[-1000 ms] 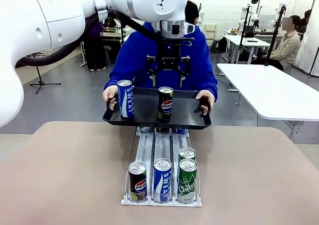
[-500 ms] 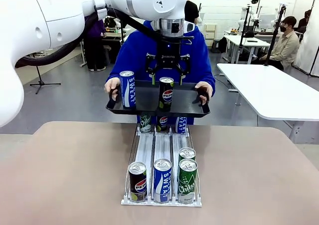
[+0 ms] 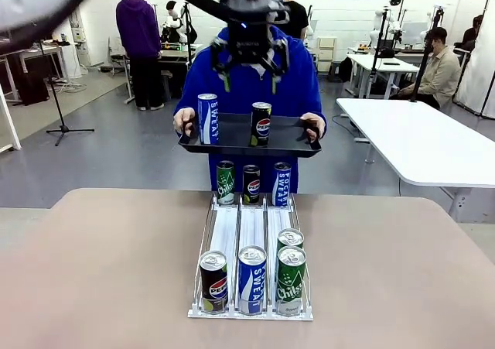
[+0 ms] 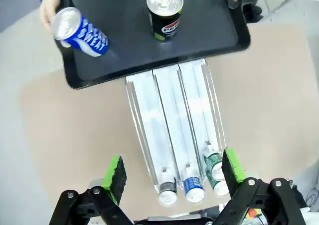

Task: Retrieve and hand over the desired beverage to the person.
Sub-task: Place the picked can on the Handle tray extended by the person.

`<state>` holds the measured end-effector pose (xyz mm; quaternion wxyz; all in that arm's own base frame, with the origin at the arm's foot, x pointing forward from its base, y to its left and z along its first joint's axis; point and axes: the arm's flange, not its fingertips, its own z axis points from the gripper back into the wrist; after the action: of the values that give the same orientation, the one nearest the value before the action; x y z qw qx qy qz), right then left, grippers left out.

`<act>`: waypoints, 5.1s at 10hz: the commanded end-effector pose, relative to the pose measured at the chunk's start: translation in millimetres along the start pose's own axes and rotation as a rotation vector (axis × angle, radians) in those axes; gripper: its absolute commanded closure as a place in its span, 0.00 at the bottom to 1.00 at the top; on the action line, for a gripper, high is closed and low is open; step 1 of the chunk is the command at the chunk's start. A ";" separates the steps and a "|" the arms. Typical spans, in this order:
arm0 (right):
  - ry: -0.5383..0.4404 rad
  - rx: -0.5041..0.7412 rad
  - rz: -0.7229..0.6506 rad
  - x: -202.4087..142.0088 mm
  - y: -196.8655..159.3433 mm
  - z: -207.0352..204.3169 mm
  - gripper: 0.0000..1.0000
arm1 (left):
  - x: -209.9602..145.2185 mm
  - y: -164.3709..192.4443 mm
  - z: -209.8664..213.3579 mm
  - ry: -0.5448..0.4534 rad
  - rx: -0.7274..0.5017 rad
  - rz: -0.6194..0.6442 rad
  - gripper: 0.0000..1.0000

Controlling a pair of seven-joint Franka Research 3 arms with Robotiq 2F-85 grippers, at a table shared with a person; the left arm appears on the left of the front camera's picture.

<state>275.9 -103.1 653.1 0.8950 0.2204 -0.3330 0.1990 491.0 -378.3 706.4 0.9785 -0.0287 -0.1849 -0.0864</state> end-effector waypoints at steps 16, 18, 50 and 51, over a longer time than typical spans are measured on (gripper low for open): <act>-0.006 0.018 0.006 -0.3 -0.4 -0.9 0.00 | -163.2 154.1 37.6 -0.110 -0.034 0.063 0.00; -0.006 0.018 0.006 -0.3 -0.4 -0.9 0.00 | -163.2 154.1 37.6 -0.110 -0.034 0.063 0.00; -0.006 0.018 0.006 -0.3 -0.4 -0.9 0.00 | -260.7 332.8 72.0 -0.187 -0.415 -0.185 0.00; -0.006 0.018 0.006 -0.3 -0.4 -0.9 0.00 | -260.7 332.8 72.0 -0.187 -0.415 -0.185 0.00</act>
<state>275.8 -103.2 653.2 0.8950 0.2203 -0.3331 0.1989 286.4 -4.3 669.6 0.9168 -0.2241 -0.2576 -0.2071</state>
